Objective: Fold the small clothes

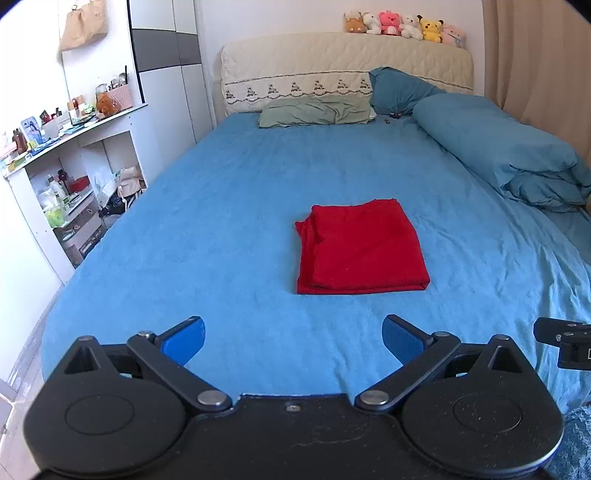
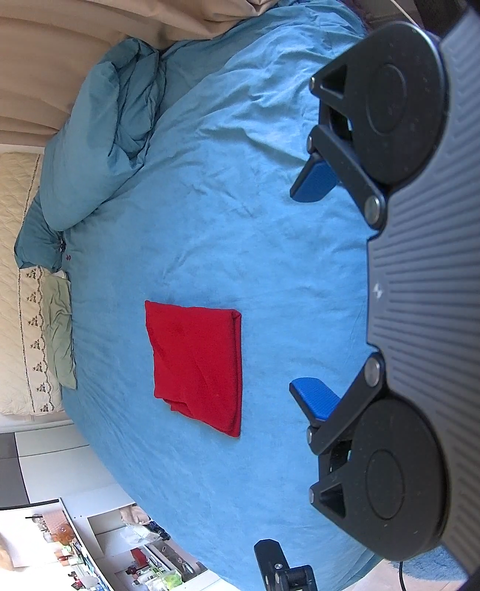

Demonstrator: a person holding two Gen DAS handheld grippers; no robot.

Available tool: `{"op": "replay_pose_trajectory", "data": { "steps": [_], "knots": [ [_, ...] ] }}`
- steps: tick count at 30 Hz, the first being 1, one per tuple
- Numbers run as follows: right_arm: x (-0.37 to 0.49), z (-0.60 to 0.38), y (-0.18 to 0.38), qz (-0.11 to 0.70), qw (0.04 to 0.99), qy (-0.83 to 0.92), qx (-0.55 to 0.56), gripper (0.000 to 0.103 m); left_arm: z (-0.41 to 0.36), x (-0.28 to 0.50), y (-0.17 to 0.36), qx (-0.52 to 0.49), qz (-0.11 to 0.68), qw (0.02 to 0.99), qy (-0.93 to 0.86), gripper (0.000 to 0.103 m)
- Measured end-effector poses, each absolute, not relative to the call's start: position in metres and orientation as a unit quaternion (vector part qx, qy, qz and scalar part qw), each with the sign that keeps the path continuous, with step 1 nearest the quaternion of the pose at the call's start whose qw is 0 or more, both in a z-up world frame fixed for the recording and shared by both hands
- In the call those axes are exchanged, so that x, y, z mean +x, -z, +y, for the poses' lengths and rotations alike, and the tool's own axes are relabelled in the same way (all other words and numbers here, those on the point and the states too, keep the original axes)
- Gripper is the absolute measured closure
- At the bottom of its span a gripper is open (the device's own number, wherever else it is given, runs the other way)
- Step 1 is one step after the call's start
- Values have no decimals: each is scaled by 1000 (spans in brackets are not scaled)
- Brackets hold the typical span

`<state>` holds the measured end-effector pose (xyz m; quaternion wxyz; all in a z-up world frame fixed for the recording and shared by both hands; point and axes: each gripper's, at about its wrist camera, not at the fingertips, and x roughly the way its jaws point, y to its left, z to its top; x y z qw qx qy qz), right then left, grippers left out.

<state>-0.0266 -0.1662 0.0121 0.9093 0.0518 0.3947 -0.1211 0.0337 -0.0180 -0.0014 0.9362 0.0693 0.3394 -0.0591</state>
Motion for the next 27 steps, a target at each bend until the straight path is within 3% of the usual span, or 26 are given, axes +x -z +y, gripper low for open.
{"op": "replay_pose_trajectory", "data": {
  "steps": [27],
  "knots": [
    [-26,-167,-10,398,907,123,58,0,-16,34,2,61,345,935,56,0]
  ]
}}
